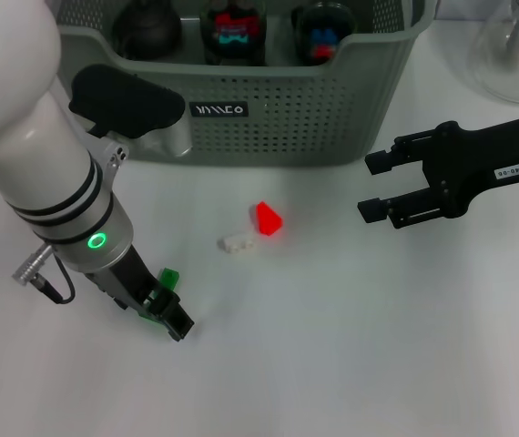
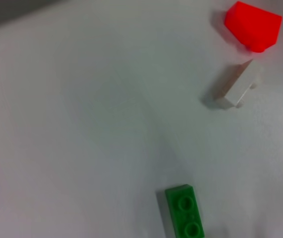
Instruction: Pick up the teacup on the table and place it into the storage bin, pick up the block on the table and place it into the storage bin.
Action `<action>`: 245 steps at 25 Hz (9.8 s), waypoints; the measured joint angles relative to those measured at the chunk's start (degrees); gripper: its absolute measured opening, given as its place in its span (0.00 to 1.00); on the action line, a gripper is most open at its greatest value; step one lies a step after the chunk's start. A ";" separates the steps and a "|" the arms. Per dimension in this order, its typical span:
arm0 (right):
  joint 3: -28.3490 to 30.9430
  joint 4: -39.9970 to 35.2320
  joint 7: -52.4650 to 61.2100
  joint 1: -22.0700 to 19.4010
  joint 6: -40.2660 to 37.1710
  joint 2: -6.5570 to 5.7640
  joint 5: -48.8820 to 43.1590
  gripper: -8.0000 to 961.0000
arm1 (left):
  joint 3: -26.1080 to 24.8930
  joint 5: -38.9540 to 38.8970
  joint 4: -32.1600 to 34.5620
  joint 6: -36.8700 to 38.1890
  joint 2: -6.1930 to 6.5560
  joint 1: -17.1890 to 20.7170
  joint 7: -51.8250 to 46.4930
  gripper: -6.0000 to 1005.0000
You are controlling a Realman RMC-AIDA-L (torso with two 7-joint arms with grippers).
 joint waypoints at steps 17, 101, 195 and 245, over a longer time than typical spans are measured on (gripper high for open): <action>0.10 0.00 0.06 -0.27 -0.13 0.00 0.09 0.81 | 1.25 0.91 -0.77 -1.47 0.00 -0.42 0.00 0.78; 5.43 0.52 1.55 -0.07 -1.65 0.09 0.29 0.81 | -32.67 5.69 -30.34 -39.14 5.66 -33.80 15.63 0.41; 5.36 1.40 5.83 0.43 -1.39 2.38 0.35 0.81 | 10.98 2.61 -7.65 -5.38 0.24 -9.80 54.52 0.80; 6.13 0.82 5.43 -1.41 -2.29 0.79 0.33 0.81 | -48.13 -41.14 5.42 -0.58 0.81 -9.30 46.17 0.41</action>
